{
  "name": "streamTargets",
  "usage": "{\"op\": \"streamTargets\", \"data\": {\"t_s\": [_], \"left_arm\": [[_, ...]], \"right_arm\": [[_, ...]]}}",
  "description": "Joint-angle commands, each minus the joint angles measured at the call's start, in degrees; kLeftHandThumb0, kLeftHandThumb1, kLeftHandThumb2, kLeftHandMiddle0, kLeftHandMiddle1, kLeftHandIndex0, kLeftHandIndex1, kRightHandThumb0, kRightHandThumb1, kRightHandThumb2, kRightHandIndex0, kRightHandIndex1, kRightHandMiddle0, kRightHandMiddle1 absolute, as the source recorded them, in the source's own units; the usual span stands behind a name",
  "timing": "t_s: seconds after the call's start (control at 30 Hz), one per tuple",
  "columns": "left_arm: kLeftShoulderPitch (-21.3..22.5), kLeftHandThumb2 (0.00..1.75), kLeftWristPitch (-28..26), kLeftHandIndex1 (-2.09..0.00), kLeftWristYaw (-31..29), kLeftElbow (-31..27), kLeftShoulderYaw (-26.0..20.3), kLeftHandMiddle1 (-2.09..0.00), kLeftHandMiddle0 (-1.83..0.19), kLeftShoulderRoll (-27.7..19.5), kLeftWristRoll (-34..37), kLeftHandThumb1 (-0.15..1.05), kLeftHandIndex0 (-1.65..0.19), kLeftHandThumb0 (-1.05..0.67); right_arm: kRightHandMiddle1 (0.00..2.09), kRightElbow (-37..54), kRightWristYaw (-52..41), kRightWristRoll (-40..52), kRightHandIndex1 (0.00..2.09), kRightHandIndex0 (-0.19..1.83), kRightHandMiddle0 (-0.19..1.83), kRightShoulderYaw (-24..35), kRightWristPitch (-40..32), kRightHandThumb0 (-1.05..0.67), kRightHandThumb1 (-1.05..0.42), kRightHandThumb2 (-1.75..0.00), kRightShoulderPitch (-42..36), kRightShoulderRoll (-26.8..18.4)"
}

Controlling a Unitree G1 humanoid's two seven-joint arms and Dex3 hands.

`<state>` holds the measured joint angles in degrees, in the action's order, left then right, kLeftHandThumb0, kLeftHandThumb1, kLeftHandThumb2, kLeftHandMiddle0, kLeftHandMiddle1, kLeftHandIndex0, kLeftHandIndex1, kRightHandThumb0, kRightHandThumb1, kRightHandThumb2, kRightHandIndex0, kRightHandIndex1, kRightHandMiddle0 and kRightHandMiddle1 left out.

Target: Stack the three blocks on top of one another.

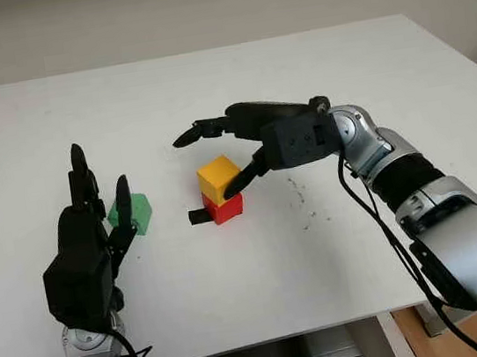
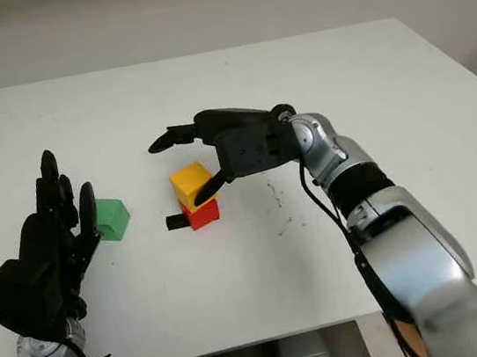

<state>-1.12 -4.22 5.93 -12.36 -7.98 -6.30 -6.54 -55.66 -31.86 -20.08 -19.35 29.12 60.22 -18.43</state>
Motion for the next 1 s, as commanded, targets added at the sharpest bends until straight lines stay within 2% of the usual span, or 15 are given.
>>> {"op": "streamTargets", "data": {"t_s": [0.0,0.17,0.3,0.37,0.47,0.5,0.7,0.87,0.97], "left_arm": [[-0.7,0.55,0.7,-0.06,-0.3,-1.2,0.1,-0.05,0.07,0.0,0.2,1.05,0.09,-0.70],[-1.8,0.47,1.5,-0.06,0.6,-2.9,0.1,-0.07,0.04,0.3,-0.6,1.05,0.07,-0.70],[-3.3,0.39,1.3,-0.09,1.5,-5.3,0.1,-0.10,-0.08,-0.3,-3.5,1.05,0.01,-0.75],[-4.0,0.34,1.6,-0.12,1.7,-6.5,-0.1,-0.13,-0.19,-0.5,-4.4,1.05,-0.06,-0.75],[-5.1,0.28,2.6,-0.16,1.7,-7.4,-0.7,-0.15,-0.29,-1.5,-5.9,1.05,-0.15,-0.72],[-5.4,0.25,2.3,-0.17,1.3,-7.9,-1.0,-0.14,-0.30,-2.3,-6.4,1.05,-0.17,-0.71],[-6.9,0.08,0.3,-0.15,-4.5,-9.9,-5.3,-0.08,-0.26,-8.4,-5.3,1.02,-0.20,-0.66],[-7.4,0.05,-0.6,-0.17,-10.0,-9.9,-8.7,-0.10,-0.34,-13.7,-3.5,0.97,-0.26,-0.62],[-7.2,0.04,-1.2,-0.18,-12.4,-9.0,-9.9,-0.10,-0.36,-17.9,-5.5,0.95,-0.30,-0.60]], "right_arm": [[0.12,0.5,-1.8,2.1,0.00,-0.16,-0.14,1.8,-0.5,-0.88,-0.90,-0.06,1.2,-0.6],[0.00,5.3,-8.8,11.4,0.00,-0.19,-0.19,7.9,-3.2,-0.92,-0.91,-0.06,0.5,-2.1],[0.00,11.3,-10.3,17.7,0.00,-0.19,-0.19,12.8,-11.6,-0.94,-1.01,-0.09,-1.9,-3.6],[0.00,13.2,-9.4,20.2,0.00,-0.19,-0.19,15.2,-14.7,-0.95,-1.04,-0.20,-3.9,-3.5],[0.01,15.9,-5.7,20.7,0.00,-0.19,-0.19,17.0,-14.2,-0.96,-1.05,-0.34,-7.7,-3.5],[0.01,16.6,-4.8,21.3,0.00,-0.19,-0.19,17.7,-14.7,-0.95,-1.05,-0.42,-8.8,-3.3],[0.00,17.1,-1.6,25.4,0.00,-0.19,-0.19,21.7,-18.4,-0.89,-1.05,-0.61,-12.9,-2.6],[0.01,16.4,-0.5,25.1,0.00,-0.19,-0.19,22.4,-19.6,-0.83,-1.05,-0.63,-14.6,-3.5],[0.00,14.9,-0.7,25.4,0.00,-0.19,-0.19,22.9,-19.4,-0.81,-1.05,-0.65,-15.2,-4.1]]}}
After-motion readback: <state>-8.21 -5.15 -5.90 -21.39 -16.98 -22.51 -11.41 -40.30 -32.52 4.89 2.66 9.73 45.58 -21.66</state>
